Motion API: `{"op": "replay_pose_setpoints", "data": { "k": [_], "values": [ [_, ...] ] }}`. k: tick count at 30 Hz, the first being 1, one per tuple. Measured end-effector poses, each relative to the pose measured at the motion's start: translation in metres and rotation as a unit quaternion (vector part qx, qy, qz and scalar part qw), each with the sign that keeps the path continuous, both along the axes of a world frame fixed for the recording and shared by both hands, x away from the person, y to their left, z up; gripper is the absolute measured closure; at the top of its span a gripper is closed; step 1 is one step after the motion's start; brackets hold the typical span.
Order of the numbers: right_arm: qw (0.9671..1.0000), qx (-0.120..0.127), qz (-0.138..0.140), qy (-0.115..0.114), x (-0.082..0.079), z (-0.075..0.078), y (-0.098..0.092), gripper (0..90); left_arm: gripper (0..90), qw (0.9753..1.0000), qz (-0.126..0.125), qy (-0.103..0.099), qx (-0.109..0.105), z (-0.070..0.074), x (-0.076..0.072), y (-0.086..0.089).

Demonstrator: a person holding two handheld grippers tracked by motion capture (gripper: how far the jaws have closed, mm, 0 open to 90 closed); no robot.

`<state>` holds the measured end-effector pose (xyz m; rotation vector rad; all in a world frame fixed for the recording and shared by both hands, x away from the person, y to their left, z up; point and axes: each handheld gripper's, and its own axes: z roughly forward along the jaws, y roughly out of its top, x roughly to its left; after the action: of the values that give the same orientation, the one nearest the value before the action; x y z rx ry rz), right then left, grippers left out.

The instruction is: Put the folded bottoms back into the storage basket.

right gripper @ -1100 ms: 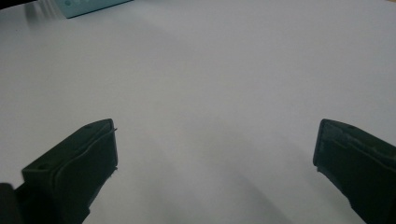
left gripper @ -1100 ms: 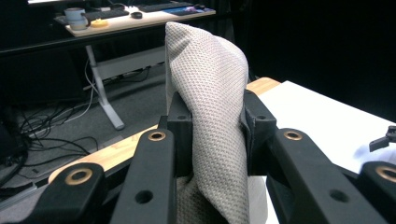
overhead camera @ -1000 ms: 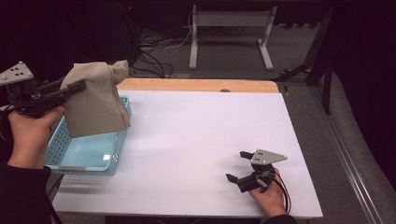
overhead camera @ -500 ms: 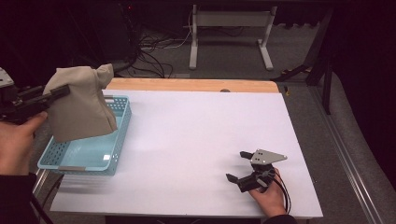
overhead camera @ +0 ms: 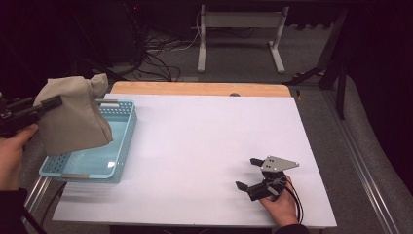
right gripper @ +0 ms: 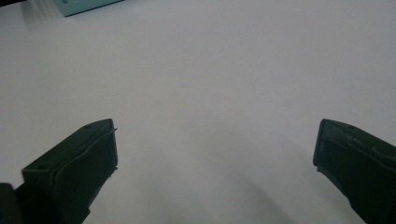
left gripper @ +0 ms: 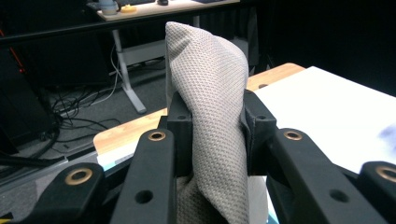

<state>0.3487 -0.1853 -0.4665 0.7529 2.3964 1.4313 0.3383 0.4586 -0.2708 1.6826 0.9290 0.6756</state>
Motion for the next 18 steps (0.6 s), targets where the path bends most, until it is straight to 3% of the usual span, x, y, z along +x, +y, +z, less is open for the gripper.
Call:
{"op": "replay_pose_setpoints", "data": {
  "k": [18],
  "values": [
    [1.0, -0.005, -0.001, 0.001, 0.0, -0.001, 0.001, 0.4, 70.5, 0.9996, -0.016, 0.022, 0.0, -0.023, -0.007, 0.017]
  ]
}}
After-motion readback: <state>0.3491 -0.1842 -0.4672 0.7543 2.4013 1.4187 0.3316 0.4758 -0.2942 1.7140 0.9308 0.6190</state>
